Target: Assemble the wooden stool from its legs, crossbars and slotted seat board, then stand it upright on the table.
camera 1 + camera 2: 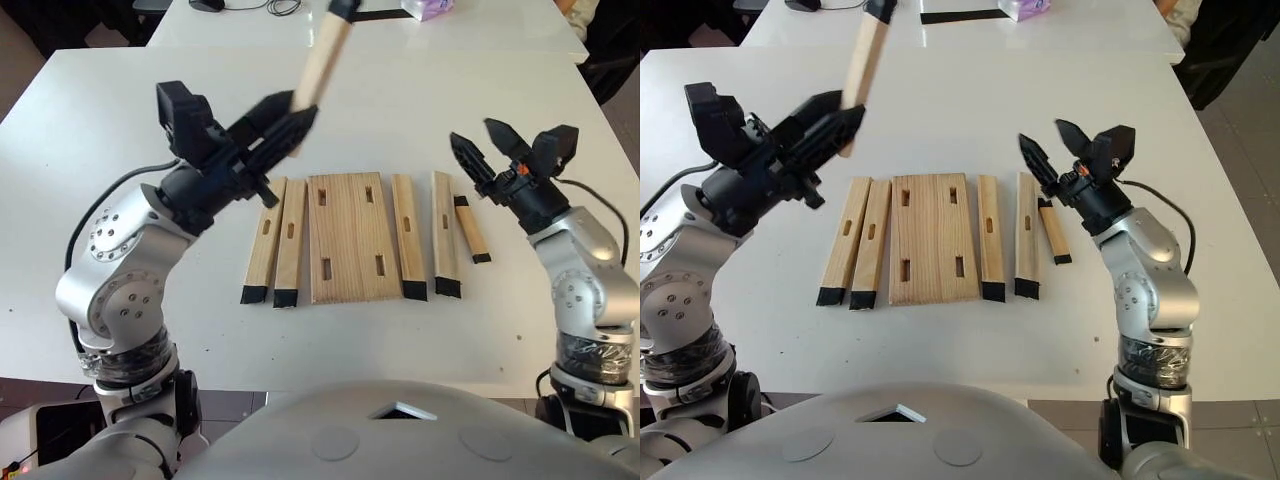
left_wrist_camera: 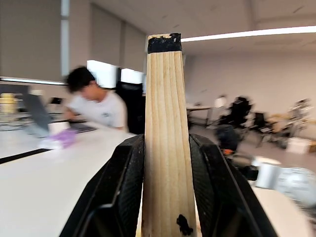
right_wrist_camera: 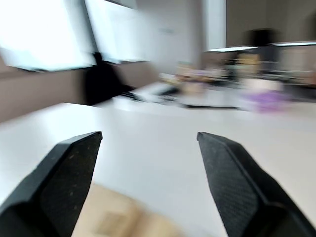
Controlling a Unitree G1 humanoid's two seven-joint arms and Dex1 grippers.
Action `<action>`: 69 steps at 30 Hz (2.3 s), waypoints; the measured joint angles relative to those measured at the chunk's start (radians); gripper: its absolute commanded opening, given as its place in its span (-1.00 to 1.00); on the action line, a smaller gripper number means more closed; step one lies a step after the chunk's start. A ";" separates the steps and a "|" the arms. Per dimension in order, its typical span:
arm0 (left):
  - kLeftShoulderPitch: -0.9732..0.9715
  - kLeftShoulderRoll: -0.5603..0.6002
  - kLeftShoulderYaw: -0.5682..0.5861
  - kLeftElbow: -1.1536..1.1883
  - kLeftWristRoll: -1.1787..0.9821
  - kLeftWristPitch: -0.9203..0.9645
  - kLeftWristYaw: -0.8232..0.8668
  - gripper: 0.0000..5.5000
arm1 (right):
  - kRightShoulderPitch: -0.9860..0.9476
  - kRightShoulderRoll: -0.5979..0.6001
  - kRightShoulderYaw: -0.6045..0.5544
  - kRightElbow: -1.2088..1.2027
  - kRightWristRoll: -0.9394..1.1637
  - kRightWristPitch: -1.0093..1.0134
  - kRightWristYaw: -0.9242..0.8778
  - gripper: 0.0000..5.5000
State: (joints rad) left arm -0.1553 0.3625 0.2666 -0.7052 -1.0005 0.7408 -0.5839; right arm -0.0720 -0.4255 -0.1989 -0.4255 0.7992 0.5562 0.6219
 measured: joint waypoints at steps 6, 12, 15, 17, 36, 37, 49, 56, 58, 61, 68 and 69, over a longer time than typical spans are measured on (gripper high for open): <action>0.007 0.031 -0.029 0.045 -0.153 0.018 -0.030 -0.53 | -0.135 -0.174 -0.047 -0.051 0.476 0.244 0.170 0.29; 0.070 0.100 -0.141 0.036 -0.093 0.003 -0.134 -0.53 | -0.279 -0.169 0.008 -0.023 0.596 0.313 0.096 0.29; 0.086 0.114 -0.178 0.019 -0.054 -0.023 -0.160 -0.53 | -0.303 -0.165 0.044 -0.002 0.595 0.324 0.086 0.29; 0.086 0.114 -0.192 0.015 -0.040 -0.039 -0.160 -0.53 | -0.309 -0.166 0.063 0.000 0.595 0.338 0.093 0.29; 0.058 0.110 -0.210 0.035 -0.110 -0.058 -0.094 -0.53 | -0.341 -0.174 0.123 0.014 0.463 0.349 0.207 -0.14; 0.058 0.112 -0.212 0.036 -0.113 -0.058 -0.095 -0.53 | -0.341 -0.174 0.123 0.013 0.456 0.349 0.212 -0.21; 0.068 0.147 -0.222 0.032 -0.131 -0.054 -0.140 -0.53 | -0.348 -0.195 0.132 0.013 0.431 0.356 0.290 -0.52; 0.060 0.158 -0.226 0.050 -0.143 -0.025 -0.139 -0.53 | -0.345 -0.236 0.161 0.011 0.350 0.306 0.362 -0.52; 0.056 0.157 -0.226 0.054 -0.142 -0.015 -0.138 -0.53 | -0.342 -0.243 0.168 0.011 0.333 0.291 0.376 -0.52; 0.054 0.156 -0.227 0.053 -0.138 -0.014 -0.139 -0.34 | -0.339 -0.244 0.172 0.012 0.327 0.274 0.383 -0.52; 0.044 0.138 -0.233 0.108 -0.066 -0.038 -0.056 0.04 | -0.339 -0.250 0.178 0.054 0.199 0.228 0.364 -0.53; 0.045 0.138 -0.238 0.130 -0.028 -0.044 -0.048 0.06 | -0.350 -0.249 0.170 0.079 0.158 0.201 0.354 -0.53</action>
State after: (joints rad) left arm -0.1105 0.5004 0.0284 -0.5756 -1.0285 0.6970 -0.6319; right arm -0.4217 -0.6746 -0.0287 -0.3468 0.9574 0.7569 0.9758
